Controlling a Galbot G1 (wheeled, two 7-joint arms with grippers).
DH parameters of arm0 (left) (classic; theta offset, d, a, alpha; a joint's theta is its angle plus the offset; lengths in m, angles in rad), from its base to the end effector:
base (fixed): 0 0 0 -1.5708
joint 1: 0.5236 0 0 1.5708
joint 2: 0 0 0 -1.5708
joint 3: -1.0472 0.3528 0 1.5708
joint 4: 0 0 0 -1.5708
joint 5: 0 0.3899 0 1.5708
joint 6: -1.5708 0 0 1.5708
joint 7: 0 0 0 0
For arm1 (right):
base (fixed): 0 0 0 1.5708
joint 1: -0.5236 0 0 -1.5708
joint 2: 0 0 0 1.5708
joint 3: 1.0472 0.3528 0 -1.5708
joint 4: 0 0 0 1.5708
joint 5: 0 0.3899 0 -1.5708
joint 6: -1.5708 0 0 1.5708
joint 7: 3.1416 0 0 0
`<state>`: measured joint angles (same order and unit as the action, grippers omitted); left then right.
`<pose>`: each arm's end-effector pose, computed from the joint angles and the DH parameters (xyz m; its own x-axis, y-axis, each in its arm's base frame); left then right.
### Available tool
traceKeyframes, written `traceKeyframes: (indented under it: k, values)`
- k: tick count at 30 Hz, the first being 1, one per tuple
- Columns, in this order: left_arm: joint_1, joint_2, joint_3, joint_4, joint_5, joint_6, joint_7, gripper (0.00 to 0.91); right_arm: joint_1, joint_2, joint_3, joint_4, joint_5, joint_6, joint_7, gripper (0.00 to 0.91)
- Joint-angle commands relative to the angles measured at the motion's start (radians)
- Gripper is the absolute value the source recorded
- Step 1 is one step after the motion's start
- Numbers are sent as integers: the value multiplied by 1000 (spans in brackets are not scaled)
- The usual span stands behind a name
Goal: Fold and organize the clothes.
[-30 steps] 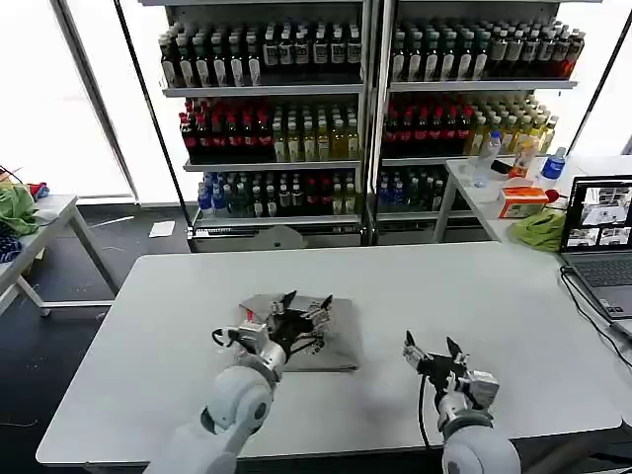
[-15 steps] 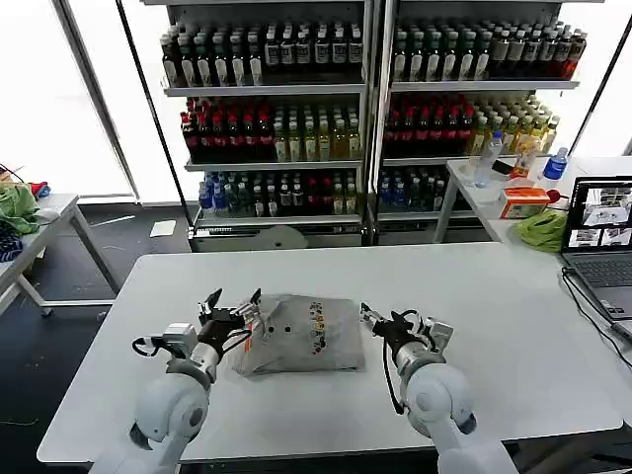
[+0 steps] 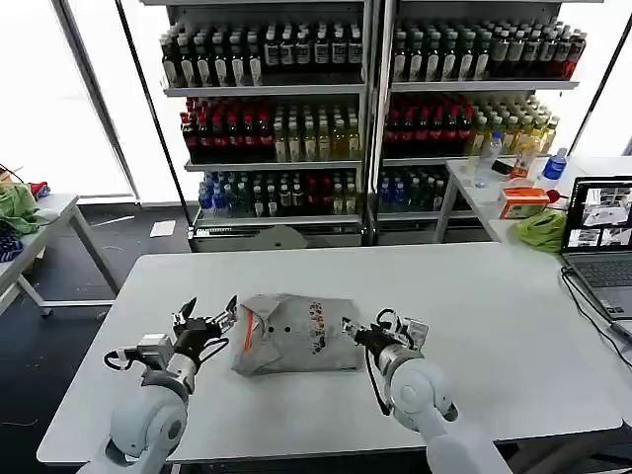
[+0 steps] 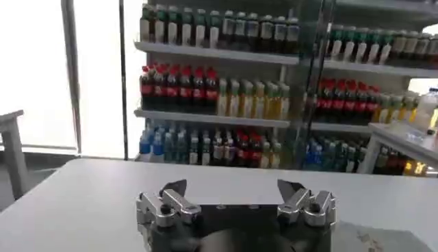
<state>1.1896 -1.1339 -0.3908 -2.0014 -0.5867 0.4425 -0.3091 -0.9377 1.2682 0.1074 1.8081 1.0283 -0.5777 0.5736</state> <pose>0.3204 0.0379 -0.2399 -0.9598 0.0513 0.2760 0.0283 0.9958 -0.0866 0.3768 0.0684 -0.2553 -0.7949 -0.2720 0.5424 -0.0396 0.9152 0.4010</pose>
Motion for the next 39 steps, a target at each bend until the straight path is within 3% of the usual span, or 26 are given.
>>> traceKeyframes:
  k: [1, 2, 3, 5, 6, 7, 19, 30, 37, 38, 39]
  values:
    - [24, 1, -23, -12, 0, 5, -9, 907, 10, -2, -36, -27, 4, -5, 8, 564]
    - [24, -1, -23, -12, 1, 5, -9, 907, 5, 0, -36, -24, 1, -6, 9, 484]
    - [24, -2, -23, -13, 0, 5, -9, 907, 1, 1, -37, -24, -4, -6, 8, 333]
    - [23, -3, -24, -15, 0, 5, -8, 907, -3, 3, -41, -26, -12, -5, 7, 181]
    - [22, -2, -25, -16, -2, 5, -8, 907, -3, 4, -44, -29, -15, -5, 5, 50]
    - [22, -1, -27, -16, -4, 6, -7, 907, -2, 6, -45, -31, -15, -5, 4, 10]
    - [31, 2, -47, -20, -7, 5, -5, 907, -8, 14, -29, -31, -21, -5, 2, 0]
    - [33, -14, -36, -16, -1, 7, -7, 907, -7, -135, 33, -13, 10, -5, -30, 0]
    - [31, -27, -25, -17, 2, 6, -7, 907, -19, -166, 79, -34, -1, -4, -39, 0]
    - [32, -29, -24, -17, 2, 6, -7, 907, -20, -166, 84, -36, -2, -4, -36, 171]
    - [34, -30, -22, -17, 2, 6, -6, 907, -21, -167, 89, -38, -5, -4, -38, 595]
